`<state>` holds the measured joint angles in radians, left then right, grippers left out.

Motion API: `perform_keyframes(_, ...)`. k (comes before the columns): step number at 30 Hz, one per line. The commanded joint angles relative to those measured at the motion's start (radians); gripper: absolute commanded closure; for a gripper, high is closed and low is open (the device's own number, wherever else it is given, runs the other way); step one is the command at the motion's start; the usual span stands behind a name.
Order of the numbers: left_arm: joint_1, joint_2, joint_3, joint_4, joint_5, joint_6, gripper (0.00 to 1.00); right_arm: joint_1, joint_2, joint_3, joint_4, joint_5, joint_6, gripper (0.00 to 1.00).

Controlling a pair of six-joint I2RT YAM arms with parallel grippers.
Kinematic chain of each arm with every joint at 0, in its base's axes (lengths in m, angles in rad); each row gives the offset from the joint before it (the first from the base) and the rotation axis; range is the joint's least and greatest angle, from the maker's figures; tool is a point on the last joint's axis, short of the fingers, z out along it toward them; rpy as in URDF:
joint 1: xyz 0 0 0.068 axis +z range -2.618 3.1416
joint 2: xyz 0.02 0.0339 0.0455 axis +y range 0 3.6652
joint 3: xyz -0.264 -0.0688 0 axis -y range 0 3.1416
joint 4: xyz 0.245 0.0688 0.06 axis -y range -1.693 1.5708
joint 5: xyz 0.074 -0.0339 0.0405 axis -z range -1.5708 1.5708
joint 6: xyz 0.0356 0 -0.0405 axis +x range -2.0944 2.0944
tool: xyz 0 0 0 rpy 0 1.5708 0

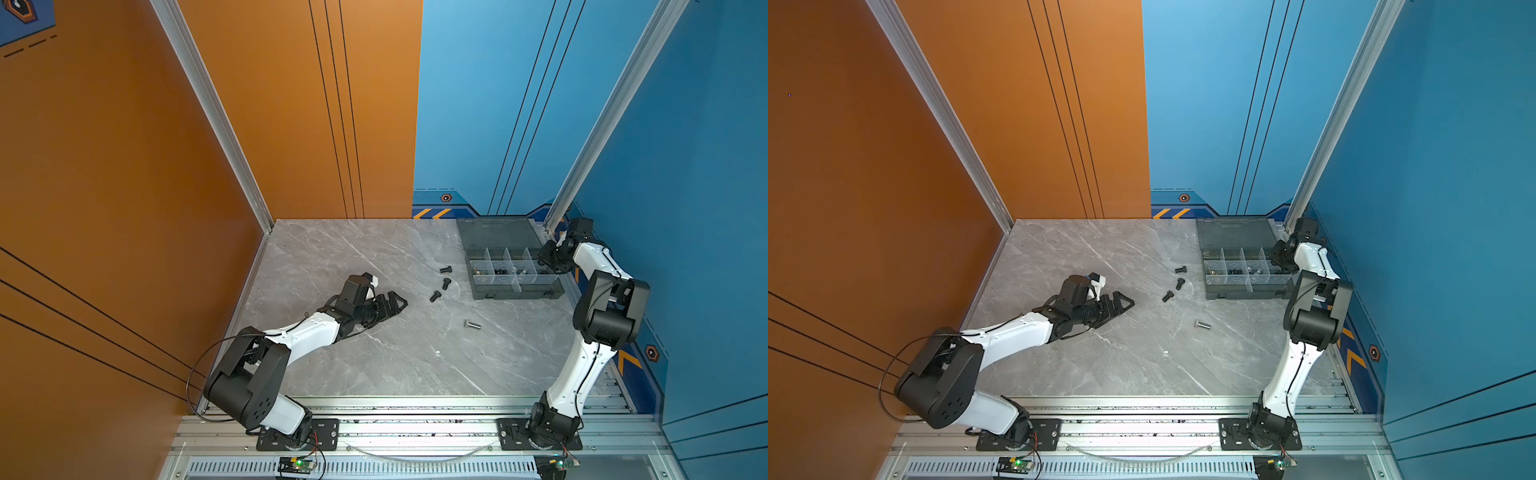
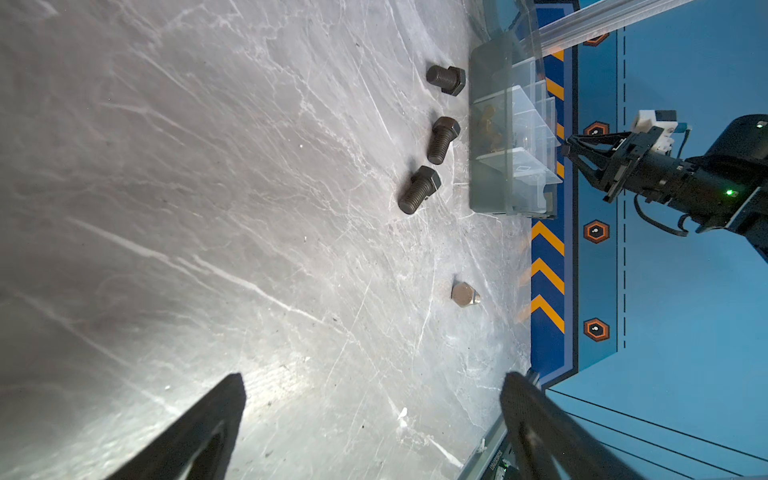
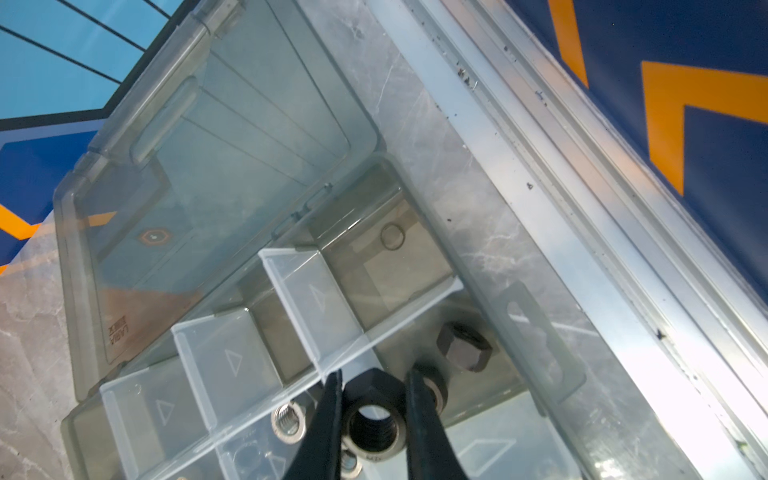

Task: Sort the screws and nuts into containers
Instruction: 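Lift the black hex nut and carry it over the organizer box, then open the right gripper to drop the nut into a compartment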

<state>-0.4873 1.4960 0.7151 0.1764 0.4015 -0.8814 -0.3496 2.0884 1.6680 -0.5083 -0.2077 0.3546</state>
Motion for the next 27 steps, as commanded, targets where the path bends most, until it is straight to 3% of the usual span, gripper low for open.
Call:
perform_keyframes(1,-0.008,0.012,0.024,0.010,0.023,0.000,0.02,-0.018,0.036,0.027,-0.017,0.021,-0.017,1.00)
perform_keyframes(18,-0.008,0.027,0.045,-0.001,0.026,0.001,0.02,-0.033,0.081,0.046,-0.013,-0.004,-0.010,1.00)
perform_keyframes(23,-0.008,0.024,0.042,0.001,0.026,0.001,0.03,-0.030,0.081,0.044,-0.017,-0.005,-0.005,0.89)
perform_keyframes(27,-0.009,0.023,0.041,0.001,0.028,0.002,0.02,-0.028,0.079,0.043,-0.021,-0.009,-0.004,0.75)
